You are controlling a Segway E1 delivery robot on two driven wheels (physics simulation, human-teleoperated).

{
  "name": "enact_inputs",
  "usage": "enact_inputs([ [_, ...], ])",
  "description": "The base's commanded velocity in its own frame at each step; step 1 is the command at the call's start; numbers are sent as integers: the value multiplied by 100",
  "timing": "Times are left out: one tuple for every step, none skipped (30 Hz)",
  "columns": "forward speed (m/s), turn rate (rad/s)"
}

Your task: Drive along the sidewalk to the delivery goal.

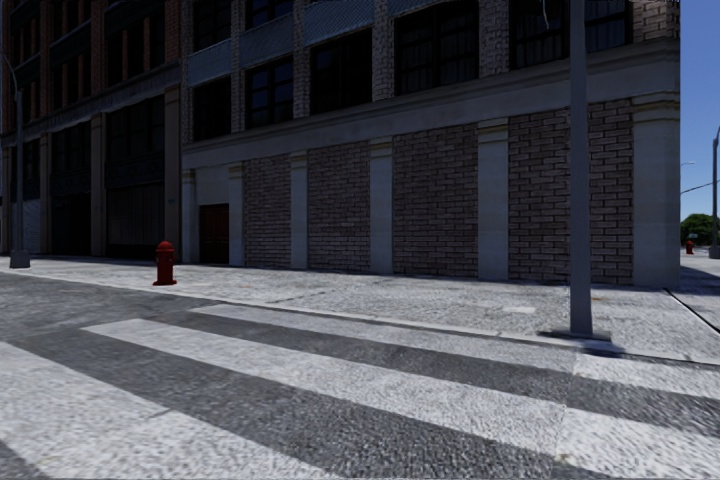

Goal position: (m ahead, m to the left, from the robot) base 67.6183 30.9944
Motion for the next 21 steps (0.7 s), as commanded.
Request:
enact_inputs([
  [200, 0],
  [200, 0],
  [200, 0],
  [200, 0],
  [200, 0],
  [200, 0],
  [200, 0],
  [200, 0],
  [200, 0],
  [200, 0],
  [200, 0],
  [200, 0],
  [200, 0],
  [200, 0],
  [200, 0],
  [200, 0],
  [200, 0],
  [196, 0],
  [185, 0],
  [169, 0],
  [169, 0],
])
